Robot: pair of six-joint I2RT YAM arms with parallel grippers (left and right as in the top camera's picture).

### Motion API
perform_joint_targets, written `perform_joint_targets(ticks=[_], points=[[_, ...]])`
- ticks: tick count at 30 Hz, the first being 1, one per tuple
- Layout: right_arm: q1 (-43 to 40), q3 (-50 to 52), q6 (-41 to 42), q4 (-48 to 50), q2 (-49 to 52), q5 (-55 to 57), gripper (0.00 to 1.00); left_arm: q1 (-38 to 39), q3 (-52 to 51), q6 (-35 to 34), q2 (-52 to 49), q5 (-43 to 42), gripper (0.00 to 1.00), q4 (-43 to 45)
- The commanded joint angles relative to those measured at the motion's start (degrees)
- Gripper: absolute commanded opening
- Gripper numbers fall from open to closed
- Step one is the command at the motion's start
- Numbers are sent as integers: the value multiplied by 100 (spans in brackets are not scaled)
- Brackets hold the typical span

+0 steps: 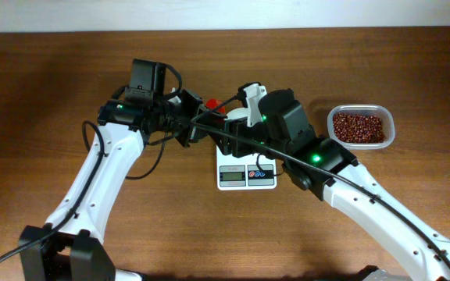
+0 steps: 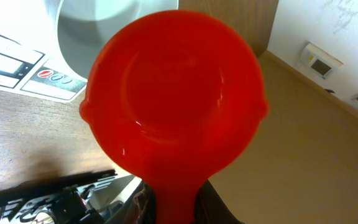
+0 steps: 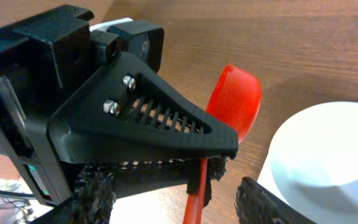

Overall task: Scoop item into bowl and weigh 50g on scale
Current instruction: 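Bring the right gripper to the scoop handle and grasp it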

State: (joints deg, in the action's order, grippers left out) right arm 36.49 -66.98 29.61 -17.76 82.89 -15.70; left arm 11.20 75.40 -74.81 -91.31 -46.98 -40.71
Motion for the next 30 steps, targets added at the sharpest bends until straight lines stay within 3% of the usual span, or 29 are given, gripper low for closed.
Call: perform_joint_targets(ticks=[1, 5, 14, 22, 26, 27, 28, 30], points=[[26, -107, 282, 66, 76, 363, 55, 55, 50, -48, 37, -232, 0, -4], [26, -107, 608, 68, 76, 442, 44, 55, 50, -48, 37, -234, 0, -2], [26, -107, 605, 63, 76, 439, 26, 55, 50, -48, 37, -232, 0, 20], [26, -107, 603, 61, 81, 511, 4, 55, 50, -44, 37, -208, 2, 85], [24, -107, 603, 48, 81, 654, 4, 55, 50, -39, 37, -122, 6, 85], [26, -107, 601, 46, 81, 654, 4, 55, 50, -13, 37, -118, 10, 85], [24, -107, 601, 44, 81, 654, 4, 55, 50, 7, 37, -107, 20, 103], [24, -107, 601, 44, 81, 654, 4, 55, 50, 63, 37, -101, 58, 105]])
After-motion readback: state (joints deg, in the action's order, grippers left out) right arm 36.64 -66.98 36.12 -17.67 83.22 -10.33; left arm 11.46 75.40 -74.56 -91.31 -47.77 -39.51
